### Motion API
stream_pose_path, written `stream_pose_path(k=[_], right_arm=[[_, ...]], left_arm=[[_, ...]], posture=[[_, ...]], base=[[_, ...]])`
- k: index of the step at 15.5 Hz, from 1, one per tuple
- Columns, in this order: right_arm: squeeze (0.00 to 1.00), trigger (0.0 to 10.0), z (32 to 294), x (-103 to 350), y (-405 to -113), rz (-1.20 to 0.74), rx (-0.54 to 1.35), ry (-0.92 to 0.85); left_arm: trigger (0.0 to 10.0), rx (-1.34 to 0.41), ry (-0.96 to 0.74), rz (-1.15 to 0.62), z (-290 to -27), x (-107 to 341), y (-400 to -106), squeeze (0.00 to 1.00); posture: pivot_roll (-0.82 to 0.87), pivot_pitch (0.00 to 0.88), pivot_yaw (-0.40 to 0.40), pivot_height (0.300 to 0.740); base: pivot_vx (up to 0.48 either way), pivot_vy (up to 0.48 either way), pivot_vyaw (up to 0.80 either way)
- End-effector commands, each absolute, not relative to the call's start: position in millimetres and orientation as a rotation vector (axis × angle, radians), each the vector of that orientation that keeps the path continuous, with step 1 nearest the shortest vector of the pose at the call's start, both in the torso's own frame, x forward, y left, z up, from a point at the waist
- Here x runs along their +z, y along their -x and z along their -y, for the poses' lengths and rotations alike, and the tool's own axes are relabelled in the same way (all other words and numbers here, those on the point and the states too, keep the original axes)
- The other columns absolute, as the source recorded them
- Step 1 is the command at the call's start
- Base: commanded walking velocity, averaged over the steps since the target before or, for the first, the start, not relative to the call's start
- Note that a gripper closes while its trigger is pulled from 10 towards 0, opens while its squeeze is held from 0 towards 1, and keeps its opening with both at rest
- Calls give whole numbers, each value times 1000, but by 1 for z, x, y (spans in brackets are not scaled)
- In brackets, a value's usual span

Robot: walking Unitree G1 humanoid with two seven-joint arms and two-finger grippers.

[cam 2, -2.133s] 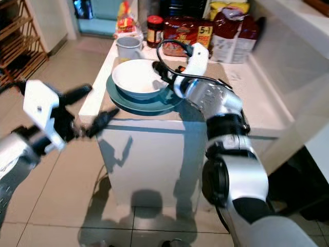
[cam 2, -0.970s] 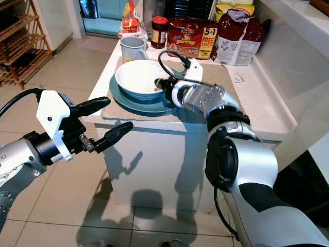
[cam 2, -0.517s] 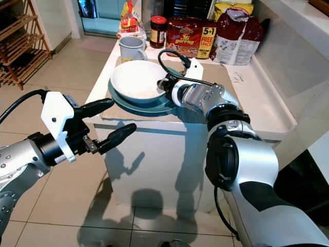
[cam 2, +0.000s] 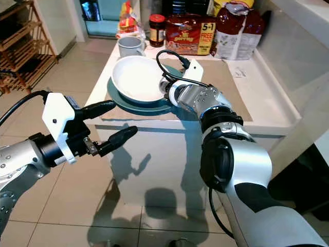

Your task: Setting the table

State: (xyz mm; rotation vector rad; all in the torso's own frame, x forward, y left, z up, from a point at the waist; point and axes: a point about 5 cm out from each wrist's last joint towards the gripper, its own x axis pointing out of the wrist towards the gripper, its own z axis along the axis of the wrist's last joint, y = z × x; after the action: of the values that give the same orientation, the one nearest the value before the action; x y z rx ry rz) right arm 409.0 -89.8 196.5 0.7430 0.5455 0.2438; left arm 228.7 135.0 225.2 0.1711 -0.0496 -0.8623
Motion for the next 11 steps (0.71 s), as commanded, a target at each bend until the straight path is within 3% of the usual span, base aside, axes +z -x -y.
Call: stream_pose_path(k=[1,8,11], right_arm=[[0,0,91,203,-411,-513,242,-734],[0,0,83,256,-417,-278,359,-738],[0,0,85,283,-407,-169,458,-791]], left_arm=[[10000,-878,-174,39,-134,225,-230,0],[10000,-771,-185,73,-144,228,-233,0],[10000,-524,-165,153,-163,239,-254,0]], posture=[[31,17,-1,740],[42,32,-44,740],[57,13,-38,740]], base=[[0,0,0],[0,0,0],[0,0,0]])
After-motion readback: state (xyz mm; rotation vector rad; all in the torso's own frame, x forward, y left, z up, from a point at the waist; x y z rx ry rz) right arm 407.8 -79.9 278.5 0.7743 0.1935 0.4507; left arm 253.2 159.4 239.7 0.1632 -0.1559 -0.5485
